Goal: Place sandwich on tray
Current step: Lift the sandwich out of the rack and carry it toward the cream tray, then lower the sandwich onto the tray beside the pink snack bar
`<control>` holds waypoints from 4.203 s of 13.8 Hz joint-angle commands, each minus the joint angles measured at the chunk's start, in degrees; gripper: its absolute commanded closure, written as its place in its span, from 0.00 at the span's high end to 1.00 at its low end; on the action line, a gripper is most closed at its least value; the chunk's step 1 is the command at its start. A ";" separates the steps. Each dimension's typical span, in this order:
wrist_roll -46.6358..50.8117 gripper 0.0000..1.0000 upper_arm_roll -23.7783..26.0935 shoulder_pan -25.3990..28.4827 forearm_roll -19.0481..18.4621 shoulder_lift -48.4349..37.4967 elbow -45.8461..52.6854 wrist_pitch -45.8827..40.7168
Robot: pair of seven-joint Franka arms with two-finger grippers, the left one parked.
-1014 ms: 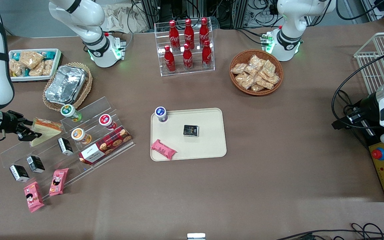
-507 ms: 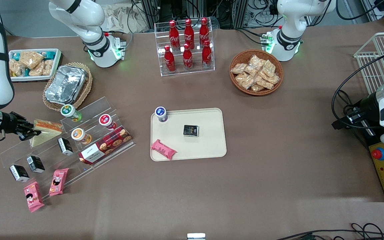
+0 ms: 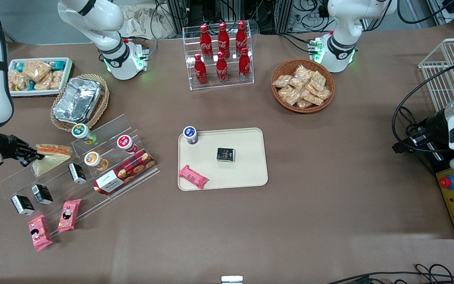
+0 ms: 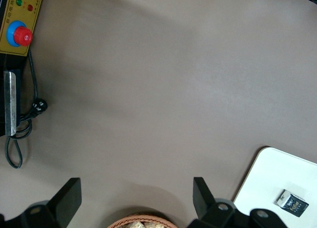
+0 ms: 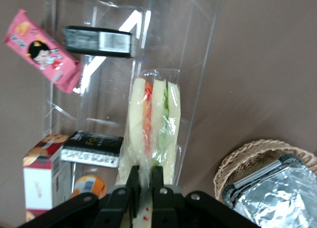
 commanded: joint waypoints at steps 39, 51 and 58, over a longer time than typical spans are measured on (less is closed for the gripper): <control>-35.16 0.14 -0.18 59.98 -9.22 23.15 17.46 24.65; -35.34 0.15 -0.53 61.58 -20.56 28.00 16.84 34.52; -33.75 0.97 -0.09 58.86 -17.15 26.17 16.58 30.32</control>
